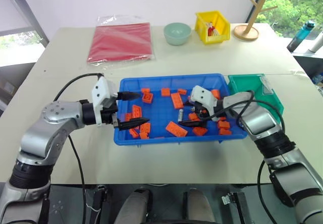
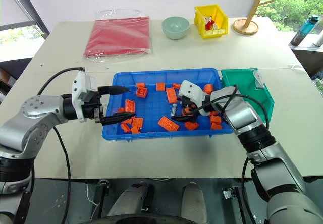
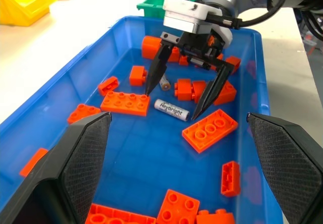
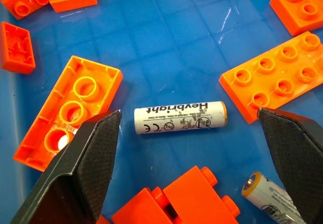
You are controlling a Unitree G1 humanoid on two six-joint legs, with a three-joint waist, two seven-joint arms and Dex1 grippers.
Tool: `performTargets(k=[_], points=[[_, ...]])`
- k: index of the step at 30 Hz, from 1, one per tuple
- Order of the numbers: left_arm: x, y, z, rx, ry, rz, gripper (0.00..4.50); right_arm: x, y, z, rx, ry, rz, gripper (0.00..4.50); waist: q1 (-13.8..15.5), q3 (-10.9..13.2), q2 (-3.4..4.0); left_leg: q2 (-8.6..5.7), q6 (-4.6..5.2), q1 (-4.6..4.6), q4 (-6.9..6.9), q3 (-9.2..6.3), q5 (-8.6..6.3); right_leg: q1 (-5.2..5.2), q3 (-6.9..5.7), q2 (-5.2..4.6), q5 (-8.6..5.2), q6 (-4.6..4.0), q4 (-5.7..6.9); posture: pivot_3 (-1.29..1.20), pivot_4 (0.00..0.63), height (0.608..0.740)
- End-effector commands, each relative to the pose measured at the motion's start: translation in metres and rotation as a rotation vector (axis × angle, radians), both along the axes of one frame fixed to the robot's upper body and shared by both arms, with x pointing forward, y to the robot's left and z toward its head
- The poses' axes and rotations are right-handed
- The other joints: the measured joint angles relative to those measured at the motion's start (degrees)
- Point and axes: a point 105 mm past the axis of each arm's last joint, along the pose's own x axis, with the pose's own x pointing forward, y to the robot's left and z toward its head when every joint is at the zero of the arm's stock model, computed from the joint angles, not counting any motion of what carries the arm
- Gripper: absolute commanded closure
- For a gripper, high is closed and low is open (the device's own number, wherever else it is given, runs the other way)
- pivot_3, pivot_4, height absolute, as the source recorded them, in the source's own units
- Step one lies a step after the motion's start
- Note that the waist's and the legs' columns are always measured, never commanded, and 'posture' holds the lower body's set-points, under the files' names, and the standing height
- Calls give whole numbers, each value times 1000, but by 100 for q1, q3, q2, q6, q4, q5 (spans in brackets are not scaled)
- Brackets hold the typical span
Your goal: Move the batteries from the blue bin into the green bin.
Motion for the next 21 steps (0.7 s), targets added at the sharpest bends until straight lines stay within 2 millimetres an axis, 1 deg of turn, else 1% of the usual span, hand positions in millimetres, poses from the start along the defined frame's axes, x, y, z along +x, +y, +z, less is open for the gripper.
performTargets(k=[1, 7, 13, 16, 19, 21], points=[[0, 0, 9, -7, -40, -11, 0, -3, 2, 10, 26, -33, 5, 76, -6, 0, 0, 0, 0, 0, 0, 0, 0, 0, 0, 0, 0, 0, 0, 0, 150, 717], [3, 0, 10, -7, -45, -15, 0, -5, 0, 6, 16, -32, -5, 76, -27, 0, 0, 0, 0, 0, 0, 0, 0, 0, 0, 0, 0, 0, 0, 0, 150, 717], [4, -1, 10, -8, -52, -19, 0, -6, 5, 3, 19, -31, 2, 76, -91, 0, 0, 0, 0, 0, -2, -1, 0, 0, 0, 0, 0, 0, 1, 0, 150, 717], [5, 0, 10, -9, -55, -18, 0, -5, 10, 1, 20, -33, 8, 880, -102, 0, 0, 1, 0, 0, -3, -2, 0, -1, -1, 1, 0, 0, 1, 0, 150, 717], [5, 0, 10, -8, -58, -15, 0, -2, 15, 1, 35, -31, 1, 2237, -104, 0, 0, 3, 0, 0, -3, -3, 0, -3, -1, 2, 0, 0, 3, 0, 150, 717], [5, 0, 10, -7, -59, -13, 0, -2, 16, 1, 44, -27, -3, 2237, -102, 0, 0, 3, 0, 0, -3, -2, 0, -3, -1, 2, 0, 0, 3, 0, 150, 717]])
